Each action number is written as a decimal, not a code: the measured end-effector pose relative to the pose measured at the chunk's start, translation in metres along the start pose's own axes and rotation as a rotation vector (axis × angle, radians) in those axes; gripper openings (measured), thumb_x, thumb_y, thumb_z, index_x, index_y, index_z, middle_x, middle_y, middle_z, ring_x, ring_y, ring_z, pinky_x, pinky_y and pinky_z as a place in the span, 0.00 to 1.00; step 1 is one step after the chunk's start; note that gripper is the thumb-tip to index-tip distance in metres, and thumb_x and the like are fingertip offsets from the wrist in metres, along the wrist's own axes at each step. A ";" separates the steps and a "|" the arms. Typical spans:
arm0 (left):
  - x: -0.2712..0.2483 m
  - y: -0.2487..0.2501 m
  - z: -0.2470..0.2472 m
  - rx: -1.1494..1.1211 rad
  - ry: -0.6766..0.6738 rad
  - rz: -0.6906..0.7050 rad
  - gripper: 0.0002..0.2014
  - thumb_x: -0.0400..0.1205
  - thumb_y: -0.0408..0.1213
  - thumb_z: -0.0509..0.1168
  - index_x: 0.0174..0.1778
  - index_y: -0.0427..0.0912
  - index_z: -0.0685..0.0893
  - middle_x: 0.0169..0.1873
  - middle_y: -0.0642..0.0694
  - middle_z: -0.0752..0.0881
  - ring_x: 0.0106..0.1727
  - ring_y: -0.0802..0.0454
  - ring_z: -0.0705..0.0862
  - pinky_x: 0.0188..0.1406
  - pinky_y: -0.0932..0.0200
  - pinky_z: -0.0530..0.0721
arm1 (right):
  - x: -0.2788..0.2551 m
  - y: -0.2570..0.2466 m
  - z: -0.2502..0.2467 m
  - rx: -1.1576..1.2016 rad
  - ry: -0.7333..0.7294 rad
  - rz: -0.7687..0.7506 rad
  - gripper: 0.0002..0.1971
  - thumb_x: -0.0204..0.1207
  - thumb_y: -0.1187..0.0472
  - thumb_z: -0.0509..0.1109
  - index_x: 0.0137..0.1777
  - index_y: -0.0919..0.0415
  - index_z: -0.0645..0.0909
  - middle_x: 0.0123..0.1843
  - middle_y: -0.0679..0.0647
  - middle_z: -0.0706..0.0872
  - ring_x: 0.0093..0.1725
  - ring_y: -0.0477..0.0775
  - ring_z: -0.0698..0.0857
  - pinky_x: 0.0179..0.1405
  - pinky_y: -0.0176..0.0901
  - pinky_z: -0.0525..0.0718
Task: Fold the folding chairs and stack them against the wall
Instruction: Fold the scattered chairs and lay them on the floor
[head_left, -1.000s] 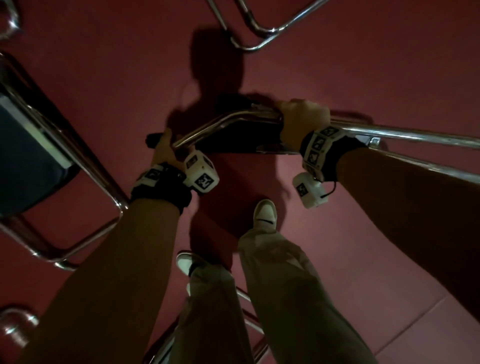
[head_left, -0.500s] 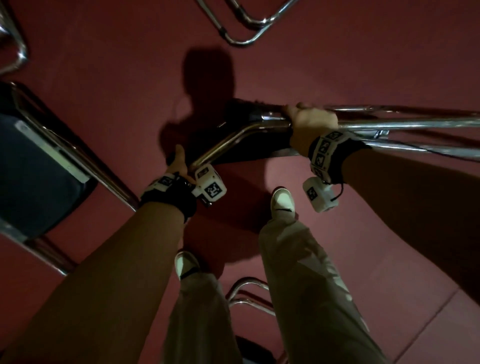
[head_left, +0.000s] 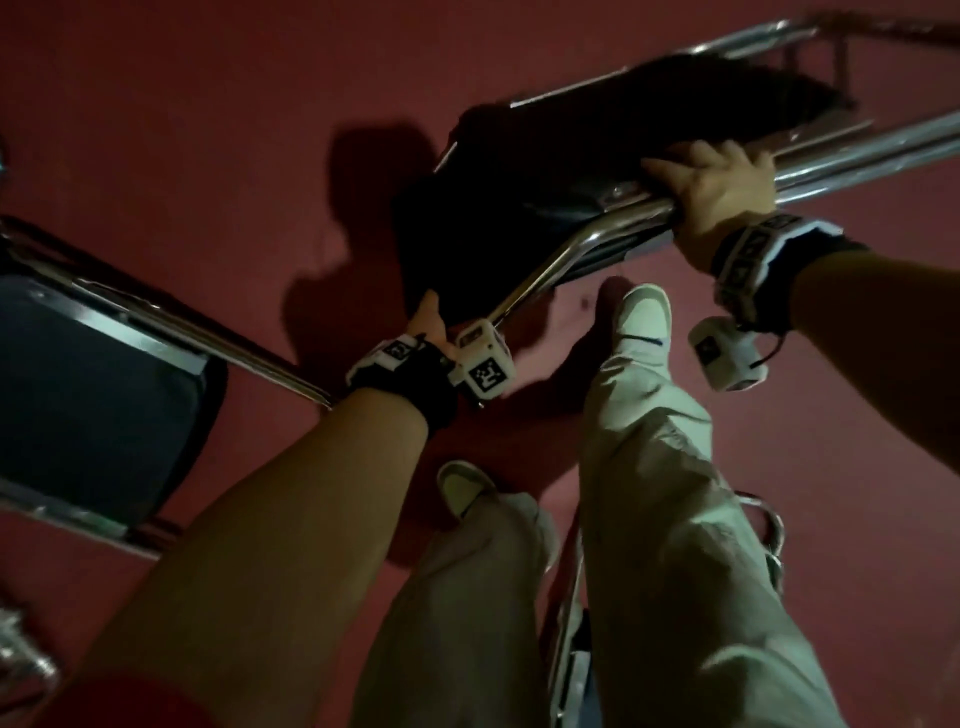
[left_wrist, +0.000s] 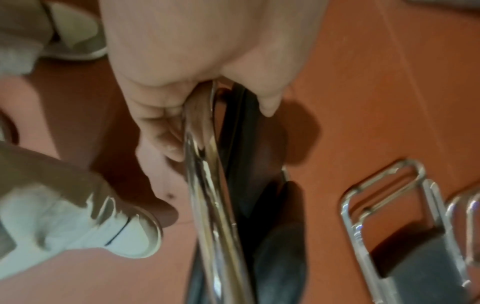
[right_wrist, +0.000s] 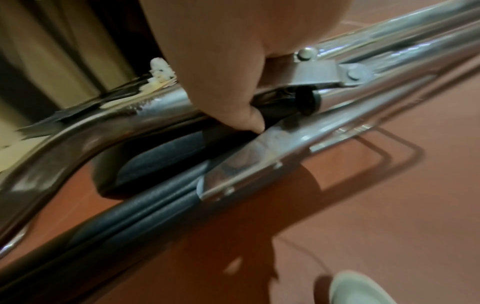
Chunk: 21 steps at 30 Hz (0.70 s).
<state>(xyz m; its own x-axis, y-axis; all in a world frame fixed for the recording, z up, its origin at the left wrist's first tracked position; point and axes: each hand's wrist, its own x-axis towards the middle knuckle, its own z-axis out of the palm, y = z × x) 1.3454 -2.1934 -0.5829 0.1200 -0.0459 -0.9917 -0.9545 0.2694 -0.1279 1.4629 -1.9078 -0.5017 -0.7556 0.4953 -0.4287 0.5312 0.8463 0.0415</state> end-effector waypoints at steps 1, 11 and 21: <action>-0.009 -0.009 0.003 0.001 -0.014 0.018 0.42 0.74 0.71 0.66 0.67 0.35 0.80 0.54 0.33 0.87 0.52 0.38 0.86 0.55 0.44 0.85 | -0.009 0.002 0.011 0.025 0.030 0.011 0.29 0.78 0.59 0.67 0.79 0.45 0.71 0.76 0.58 0.75 0.69 0.69 0.74 0.70 0.66 0.67; 0.063 -0.051 -0.011 -0.042 0.000 0.094 0.46 0.72 0.70 0.70 0.75 0.39 0.72 0.63 0.31 0.83 0.47 0.34 0.87 0.37 0.42 0.88 | -0.059 -0.003 0.117 0.226 0.113 0.076 0.29 0.76 0.63 0.66 0.78 0.52 0.69 0.80 0.56 0.71 0.77 0.66 0.70 0.78 0.65 0.62; 0.143 -0.073 -0.023 -0.138 0.021 0.218 0.44 0.75 0.64 0.72 0.81 0.43 0.67 0.63 0.29 0.83 0.46 0.34 0.90 0.40 0.46 0.88 | -0.070 -0.024 0.223 0.312 0.097 0.147 0.22 0.77 0.62 0.68 0.70 0.60 0.72 0.86 0.58 0.61 0.84 0.66 0.59 0.83 0.66 0.54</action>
<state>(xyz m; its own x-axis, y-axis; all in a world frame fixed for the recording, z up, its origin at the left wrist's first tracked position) 1.4257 -2.2414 -0.7154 -0.0973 -0.0217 -0.9950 -0.9856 0.1411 0.0933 1.5882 -2.0064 -0.6739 -0.6874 0.6360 -0.3506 0.7169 0.6714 -0.1876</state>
